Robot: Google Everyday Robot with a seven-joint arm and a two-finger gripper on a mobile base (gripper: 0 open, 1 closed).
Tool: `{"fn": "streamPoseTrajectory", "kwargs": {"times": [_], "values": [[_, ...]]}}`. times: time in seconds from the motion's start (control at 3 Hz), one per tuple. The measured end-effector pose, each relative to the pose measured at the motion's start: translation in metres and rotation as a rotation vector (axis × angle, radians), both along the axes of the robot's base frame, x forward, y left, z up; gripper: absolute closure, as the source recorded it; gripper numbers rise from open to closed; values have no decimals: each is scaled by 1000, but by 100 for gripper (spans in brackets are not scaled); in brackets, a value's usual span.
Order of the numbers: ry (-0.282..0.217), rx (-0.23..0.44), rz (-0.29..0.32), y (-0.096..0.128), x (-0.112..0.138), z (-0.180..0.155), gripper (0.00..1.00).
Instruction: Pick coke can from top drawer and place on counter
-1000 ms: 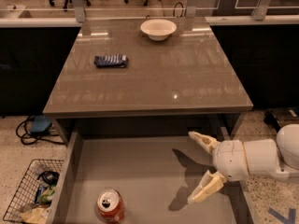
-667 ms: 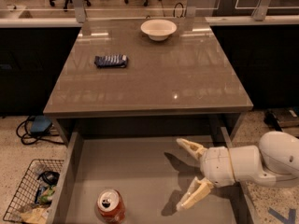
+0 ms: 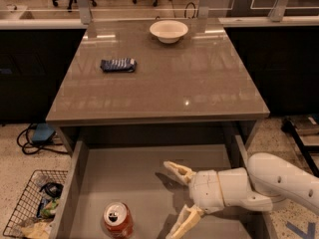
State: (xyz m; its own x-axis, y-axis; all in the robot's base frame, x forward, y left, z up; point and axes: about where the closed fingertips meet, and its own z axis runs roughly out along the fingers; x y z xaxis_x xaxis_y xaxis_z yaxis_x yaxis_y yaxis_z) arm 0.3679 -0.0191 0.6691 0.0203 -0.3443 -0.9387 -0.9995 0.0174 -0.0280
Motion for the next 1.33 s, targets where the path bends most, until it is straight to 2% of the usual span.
{"fn": "streamPoseTrajectory", "kwargs": {"times": [0.33,1.33], "values": [[-5,36,56,28,-13,0,0],[4,67,120,67,-37,-3,0]]}}
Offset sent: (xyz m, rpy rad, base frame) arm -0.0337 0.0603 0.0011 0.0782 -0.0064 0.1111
